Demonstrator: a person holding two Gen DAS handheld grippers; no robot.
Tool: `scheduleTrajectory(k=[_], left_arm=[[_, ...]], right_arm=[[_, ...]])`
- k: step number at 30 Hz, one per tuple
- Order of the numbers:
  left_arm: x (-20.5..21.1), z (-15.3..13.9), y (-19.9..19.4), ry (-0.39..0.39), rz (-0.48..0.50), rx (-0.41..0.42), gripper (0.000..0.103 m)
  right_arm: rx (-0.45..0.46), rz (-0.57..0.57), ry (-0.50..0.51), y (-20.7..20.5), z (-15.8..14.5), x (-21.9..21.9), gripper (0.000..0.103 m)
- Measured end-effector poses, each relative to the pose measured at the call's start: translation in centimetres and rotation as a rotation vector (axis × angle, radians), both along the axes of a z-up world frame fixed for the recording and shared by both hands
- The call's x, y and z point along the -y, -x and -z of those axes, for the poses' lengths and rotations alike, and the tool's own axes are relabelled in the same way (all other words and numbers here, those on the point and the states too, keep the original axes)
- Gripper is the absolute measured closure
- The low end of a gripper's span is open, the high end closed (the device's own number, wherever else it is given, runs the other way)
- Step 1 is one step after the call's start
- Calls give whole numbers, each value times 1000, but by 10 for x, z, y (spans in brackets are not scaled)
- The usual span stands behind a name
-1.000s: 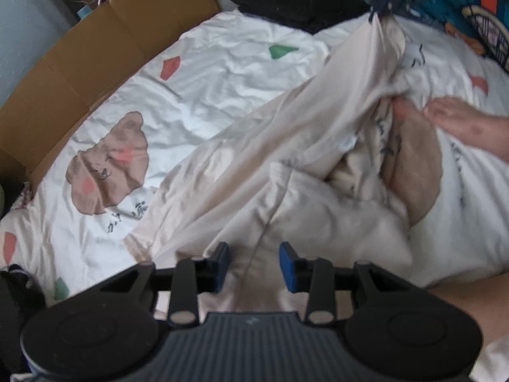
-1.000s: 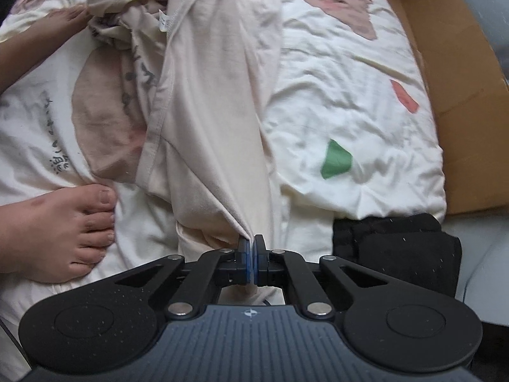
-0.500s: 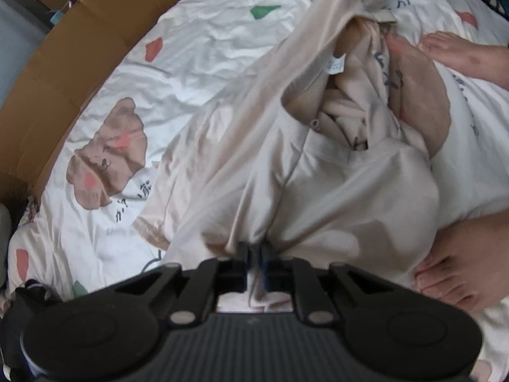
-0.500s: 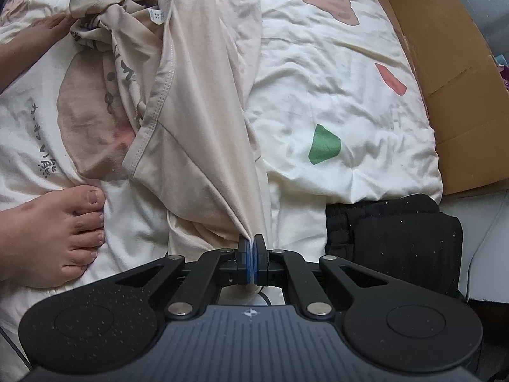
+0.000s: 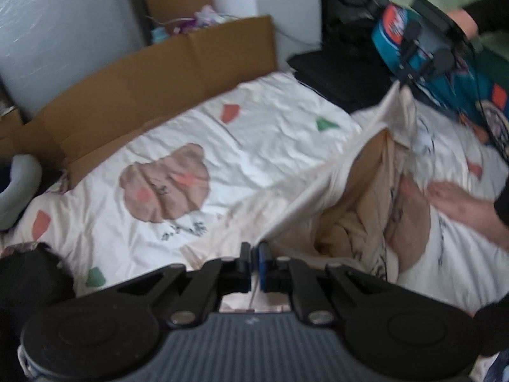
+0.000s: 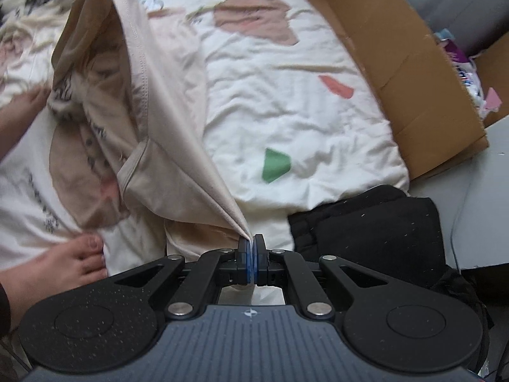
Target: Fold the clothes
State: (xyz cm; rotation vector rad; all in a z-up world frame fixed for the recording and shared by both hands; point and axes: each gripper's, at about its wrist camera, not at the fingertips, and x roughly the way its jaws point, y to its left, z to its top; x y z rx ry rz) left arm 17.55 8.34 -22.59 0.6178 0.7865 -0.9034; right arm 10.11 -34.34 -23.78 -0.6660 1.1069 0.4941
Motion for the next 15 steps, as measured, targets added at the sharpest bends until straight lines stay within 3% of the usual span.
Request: scheduleTrajectory(k=[15], left_arm=[[-9, -10, -87, 67, -209, 49, 100]], right_arm=[[129, 95, -59, -77, -33, 3, 103]])
